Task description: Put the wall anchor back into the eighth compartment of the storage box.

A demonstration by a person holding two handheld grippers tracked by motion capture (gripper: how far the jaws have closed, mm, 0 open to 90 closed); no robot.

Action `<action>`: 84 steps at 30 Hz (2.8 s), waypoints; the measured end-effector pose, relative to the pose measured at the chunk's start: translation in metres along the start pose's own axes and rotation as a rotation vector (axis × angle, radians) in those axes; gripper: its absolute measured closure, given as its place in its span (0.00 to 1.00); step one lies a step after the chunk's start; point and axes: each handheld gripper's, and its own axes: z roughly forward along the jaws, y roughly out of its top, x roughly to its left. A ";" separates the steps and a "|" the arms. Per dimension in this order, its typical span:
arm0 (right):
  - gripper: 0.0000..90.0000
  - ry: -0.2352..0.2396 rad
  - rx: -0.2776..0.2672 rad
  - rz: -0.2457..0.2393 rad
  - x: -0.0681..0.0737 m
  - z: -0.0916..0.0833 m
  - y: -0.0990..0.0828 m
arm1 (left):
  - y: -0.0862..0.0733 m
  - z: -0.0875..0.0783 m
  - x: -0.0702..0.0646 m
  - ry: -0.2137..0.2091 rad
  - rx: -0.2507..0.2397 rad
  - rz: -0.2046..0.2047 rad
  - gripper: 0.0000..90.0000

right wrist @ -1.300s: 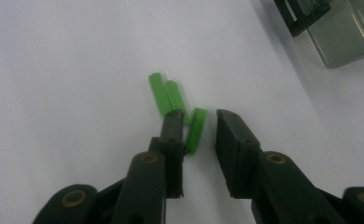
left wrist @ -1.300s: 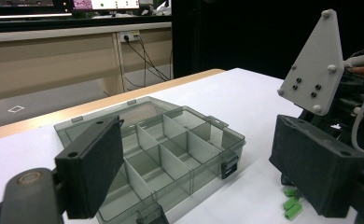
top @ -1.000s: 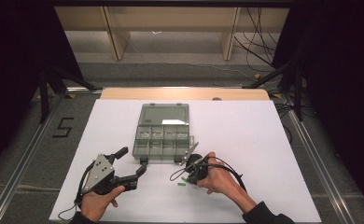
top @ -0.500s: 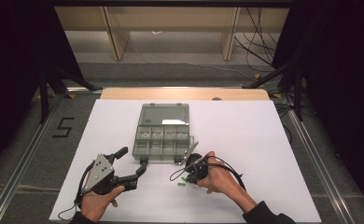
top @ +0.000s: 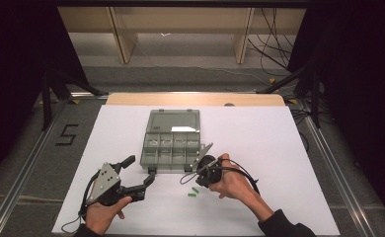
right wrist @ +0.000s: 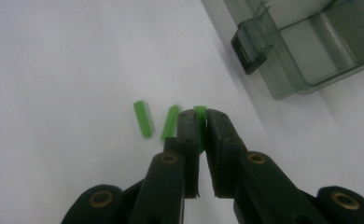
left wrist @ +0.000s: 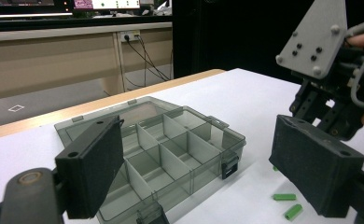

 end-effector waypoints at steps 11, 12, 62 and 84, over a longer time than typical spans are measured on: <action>0.94 -0.023 -0.069 0.000 -0.006 -0.010 0.008 | 0.000 0.000 0.000 0.002 -0.001 -0.002 0.18; 0.94 -0.027 -0.083 -0.006 -0.008 -0.011 0.009 | 0.000 0.000 0.000 0.000 -0.001 -0.001 0.18; 0.94 -0.103 -0.196 0.046 -0.043 -0.008 0.030 | 0.000 -0.001 0.000 0.006 -0.002 -0.011 0.18; 0.89 -0.109 -0.128 0.061 -0.051 0.012 0.038 | 0.000 -0.001 0.000 0.006 -0.005 -0.014 0.18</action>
